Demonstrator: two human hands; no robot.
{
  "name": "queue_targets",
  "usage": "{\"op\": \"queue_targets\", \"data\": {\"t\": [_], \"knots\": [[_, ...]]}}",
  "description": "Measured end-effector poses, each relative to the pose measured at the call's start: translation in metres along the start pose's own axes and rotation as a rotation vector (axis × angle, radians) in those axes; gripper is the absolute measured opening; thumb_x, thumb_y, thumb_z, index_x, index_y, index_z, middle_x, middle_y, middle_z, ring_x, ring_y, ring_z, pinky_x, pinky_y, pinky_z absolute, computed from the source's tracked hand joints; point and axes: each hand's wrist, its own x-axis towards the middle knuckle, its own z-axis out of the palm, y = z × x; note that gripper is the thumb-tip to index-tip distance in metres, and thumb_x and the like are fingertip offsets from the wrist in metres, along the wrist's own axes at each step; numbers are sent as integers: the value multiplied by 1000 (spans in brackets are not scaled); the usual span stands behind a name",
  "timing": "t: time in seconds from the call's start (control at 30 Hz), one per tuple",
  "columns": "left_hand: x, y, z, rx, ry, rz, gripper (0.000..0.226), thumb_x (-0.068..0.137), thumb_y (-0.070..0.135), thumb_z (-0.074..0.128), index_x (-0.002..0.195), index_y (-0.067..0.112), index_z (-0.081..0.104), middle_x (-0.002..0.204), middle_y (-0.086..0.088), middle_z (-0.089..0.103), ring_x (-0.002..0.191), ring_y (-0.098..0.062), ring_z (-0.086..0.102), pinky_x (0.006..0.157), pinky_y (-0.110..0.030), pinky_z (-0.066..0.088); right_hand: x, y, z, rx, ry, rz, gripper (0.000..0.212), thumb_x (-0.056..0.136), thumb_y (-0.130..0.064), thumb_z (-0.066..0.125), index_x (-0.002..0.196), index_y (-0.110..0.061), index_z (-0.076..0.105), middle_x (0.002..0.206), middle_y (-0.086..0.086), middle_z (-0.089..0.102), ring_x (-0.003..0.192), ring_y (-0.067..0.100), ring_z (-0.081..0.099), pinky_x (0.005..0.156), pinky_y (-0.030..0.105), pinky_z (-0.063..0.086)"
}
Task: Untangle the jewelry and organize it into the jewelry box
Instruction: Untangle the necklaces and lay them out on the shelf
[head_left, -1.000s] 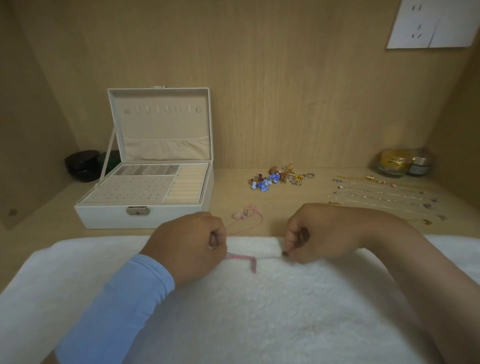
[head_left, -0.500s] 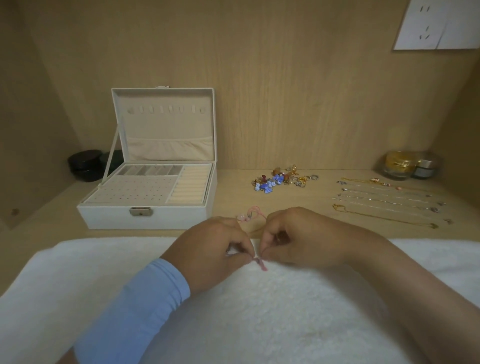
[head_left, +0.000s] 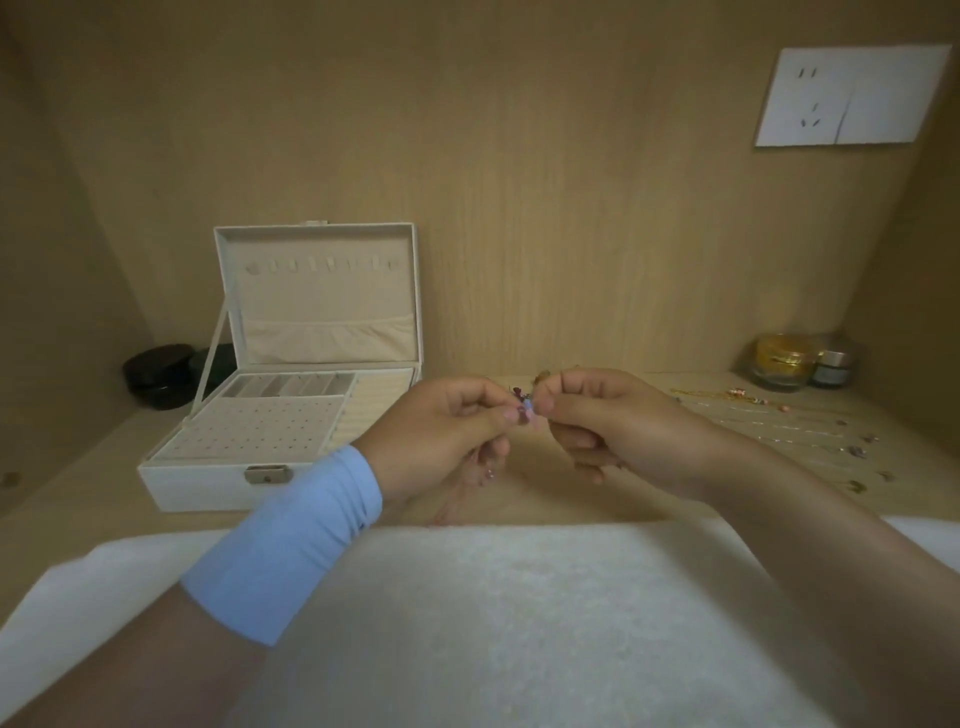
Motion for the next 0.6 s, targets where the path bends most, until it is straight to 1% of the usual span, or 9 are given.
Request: {"op": "queue_targets", "data": {"t": [0.07,0.1,0.17,0.23,0.3,0.37,0.43,0.53,0.6], "knots": [[10,3,1,0,18,-12,12,94,11,61,88,9,71,58,-4,56,54,-19,57,64,-35,53,5,-4,-8,-20,32,3,19,102,-23,53,84,-18,60,56,-2,35,45,11,26,47,27,32],[15,6,3,0,20,-17,13,93,11,61,85,9,71,57,-4,53,50,-17,54,55,-28,52,8,-5,-11,-32,49,-4,19,102,-21,53,85,-17,60,56,-1,38,45,12,26,48,27,32],[24,8,6,33,27,4,14,93,11,60,83,9,69,51,5,52,44,-8,47,44,-18,38,13,-5,-16,-24,79,-23,18,102,-17,51,87,-13,60,61,2,48,45,14,29,47,27,33],[35,9,9,80,30,49,16,94,6,58,81,8,67,43,15,51,40,4,43,44,-9,32,16,0,-18,2,94,-39,18,101,-13,48,86,-12,59,69,3,57,48,16,33,46,24,28],[46,7,12,113,20,84,17,93,3,58,80,9,66,43,17,54,39,6,45,45,-5,31,17,7,-20,-5,141,-51,19,99,-9,48,84,-13,60,73,0,62,48,14,36,45,22,24],[53,6,12,174,7,100,15,92,6,61,80,11,68,45,16,56,42,5,46,48,-8,34,19,14,-20,-19,219,-86,18,98,-7,54,82,-12,62,66,-8,62,45,7,38,43,18,28],[65,0,12,169,-6,59,14,91,11,64,79,12,70,51,10,60,46,-6,52,52,-19,41,23,23,-24,-64,331,-155,13,93,-5,64,81,-11,66,64,-8,64,47,1,42,48,14,33],[78,-7,15,100,-41,11,12,86,17,70,80,9,74,75,-15,72,68,-21,64,70,-38,53,27,33,-33,-125,449,-247,10,85,-9,75,81,-16,71,87,16,70,65,11,51,64,27,41],[83,-11,20,96,-32,22,11,83,19,72,78,10,76,82,-17,74,75,-21,65,80,-37,54,26,39,-37,-161,451,-279,9,84,-12,76,77,-16,73,94,7,72,77,14,56,73,26,43]]}}
